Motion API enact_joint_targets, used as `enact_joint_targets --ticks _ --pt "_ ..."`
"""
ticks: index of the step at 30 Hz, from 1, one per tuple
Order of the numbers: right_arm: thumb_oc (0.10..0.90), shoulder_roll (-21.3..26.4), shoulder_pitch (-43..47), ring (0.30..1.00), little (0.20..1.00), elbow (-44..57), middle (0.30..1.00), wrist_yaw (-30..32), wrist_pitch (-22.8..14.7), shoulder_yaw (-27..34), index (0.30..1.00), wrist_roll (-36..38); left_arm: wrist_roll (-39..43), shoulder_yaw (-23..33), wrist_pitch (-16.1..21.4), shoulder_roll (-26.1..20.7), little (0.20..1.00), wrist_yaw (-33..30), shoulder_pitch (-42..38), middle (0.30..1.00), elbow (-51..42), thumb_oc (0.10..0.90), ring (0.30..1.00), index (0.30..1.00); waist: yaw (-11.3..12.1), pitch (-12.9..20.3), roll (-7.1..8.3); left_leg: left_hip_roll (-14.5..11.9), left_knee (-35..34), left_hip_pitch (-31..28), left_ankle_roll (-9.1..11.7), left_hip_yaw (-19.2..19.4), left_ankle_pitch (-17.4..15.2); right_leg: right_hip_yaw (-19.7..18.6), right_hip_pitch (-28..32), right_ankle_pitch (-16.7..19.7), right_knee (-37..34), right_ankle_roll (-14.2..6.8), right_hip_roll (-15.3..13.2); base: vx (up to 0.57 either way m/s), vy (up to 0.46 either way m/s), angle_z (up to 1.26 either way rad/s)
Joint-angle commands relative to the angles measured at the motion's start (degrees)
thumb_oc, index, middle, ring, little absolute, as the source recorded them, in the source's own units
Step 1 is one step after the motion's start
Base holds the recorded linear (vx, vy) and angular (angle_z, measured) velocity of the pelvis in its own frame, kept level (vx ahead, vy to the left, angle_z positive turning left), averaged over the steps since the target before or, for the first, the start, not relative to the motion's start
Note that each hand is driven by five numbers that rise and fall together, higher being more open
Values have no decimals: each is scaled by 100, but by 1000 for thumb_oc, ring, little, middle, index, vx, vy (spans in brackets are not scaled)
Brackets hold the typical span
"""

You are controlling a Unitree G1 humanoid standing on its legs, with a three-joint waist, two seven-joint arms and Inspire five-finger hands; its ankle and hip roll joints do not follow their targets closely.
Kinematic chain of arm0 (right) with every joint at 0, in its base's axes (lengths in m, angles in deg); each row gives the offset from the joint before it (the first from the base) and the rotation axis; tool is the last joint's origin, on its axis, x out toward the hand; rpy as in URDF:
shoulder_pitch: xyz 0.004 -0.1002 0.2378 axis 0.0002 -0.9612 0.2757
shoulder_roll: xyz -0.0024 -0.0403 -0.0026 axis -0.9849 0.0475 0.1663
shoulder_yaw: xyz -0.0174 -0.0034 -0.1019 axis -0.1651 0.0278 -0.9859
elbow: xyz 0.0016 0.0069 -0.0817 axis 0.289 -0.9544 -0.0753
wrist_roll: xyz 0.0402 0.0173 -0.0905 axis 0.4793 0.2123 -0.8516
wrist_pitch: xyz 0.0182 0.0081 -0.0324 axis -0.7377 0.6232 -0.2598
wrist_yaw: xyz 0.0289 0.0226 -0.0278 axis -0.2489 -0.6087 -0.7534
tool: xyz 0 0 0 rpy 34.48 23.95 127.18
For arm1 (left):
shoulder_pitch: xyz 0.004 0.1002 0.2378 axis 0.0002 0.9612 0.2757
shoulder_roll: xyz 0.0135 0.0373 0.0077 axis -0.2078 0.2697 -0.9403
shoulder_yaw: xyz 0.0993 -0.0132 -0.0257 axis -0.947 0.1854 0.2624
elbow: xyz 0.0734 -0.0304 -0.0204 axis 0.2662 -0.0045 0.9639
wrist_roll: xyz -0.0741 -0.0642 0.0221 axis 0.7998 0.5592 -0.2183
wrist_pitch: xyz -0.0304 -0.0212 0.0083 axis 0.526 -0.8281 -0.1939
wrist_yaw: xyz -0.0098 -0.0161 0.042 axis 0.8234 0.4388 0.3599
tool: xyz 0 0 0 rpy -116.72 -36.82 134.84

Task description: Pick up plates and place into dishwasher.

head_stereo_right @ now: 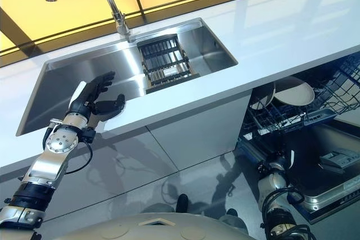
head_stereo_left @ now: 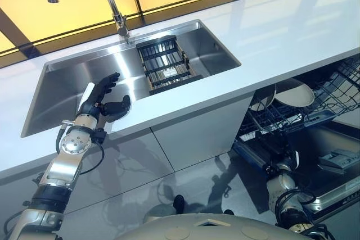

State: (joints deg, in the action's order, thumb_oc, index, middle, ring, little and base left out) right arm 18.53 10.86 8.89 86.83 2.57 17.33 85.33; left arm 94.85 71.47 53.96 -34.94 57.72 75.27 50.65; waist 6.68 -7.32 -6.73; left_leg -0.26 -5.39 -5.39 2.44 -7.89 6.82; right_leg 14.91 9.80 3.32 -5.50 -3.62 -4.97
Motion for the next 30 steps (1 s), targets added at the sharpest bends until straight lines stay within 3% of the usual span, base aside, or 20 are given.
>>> enact_joint_targets --ticks 1,17,19,24,30 --pt "800 -34 2077 900 900 1381 900 -1143 -538 -815 900 -532 -36 25 322 -391 900 -98 -511 900 61 800 900 900 415 55 281 522 211 -134 -208 249 -803 113 -70 -471 233 -66 -28 69 -21 3" --pt "800 301 2926 900 900 897 900 -719 -342 -606 900 -499 113 -117 442 -503 900 31 -721 900 273 800 900 900 536 93 417 523 184 -263 -198 212 -868 154 66 -396 86 -77 29 22 -8 4" --pt "800 310 2883 900 900 870 900 -634 -279 -590 900 -552 125 -123 436 -507 900 27 -763 900 300 800 900 900 501 106 438 516 158 -288 -198 246 -875 130 64 -395 85 -88 37 -28 -17 4" --pt "800 339 2234 900 900 912 900 -297 378 -623 900 -1042 104 -29 288 -489 900 -185 -746 900 167 800 900 900 262 158 507 487 130 -360 -218 452 -923 -60 27 -382 69 -105 69 -66 -18 1" --pt "800 412 1351 900 900 1192 900 -372 578 -542 900 -1155 57 232 304 -364 900 -449 -604 900 47 800 900 900 -36 197 551 441 132 -425 -253 715 -981 -325 3 -407 99 -114 106 -74 -9 -14"
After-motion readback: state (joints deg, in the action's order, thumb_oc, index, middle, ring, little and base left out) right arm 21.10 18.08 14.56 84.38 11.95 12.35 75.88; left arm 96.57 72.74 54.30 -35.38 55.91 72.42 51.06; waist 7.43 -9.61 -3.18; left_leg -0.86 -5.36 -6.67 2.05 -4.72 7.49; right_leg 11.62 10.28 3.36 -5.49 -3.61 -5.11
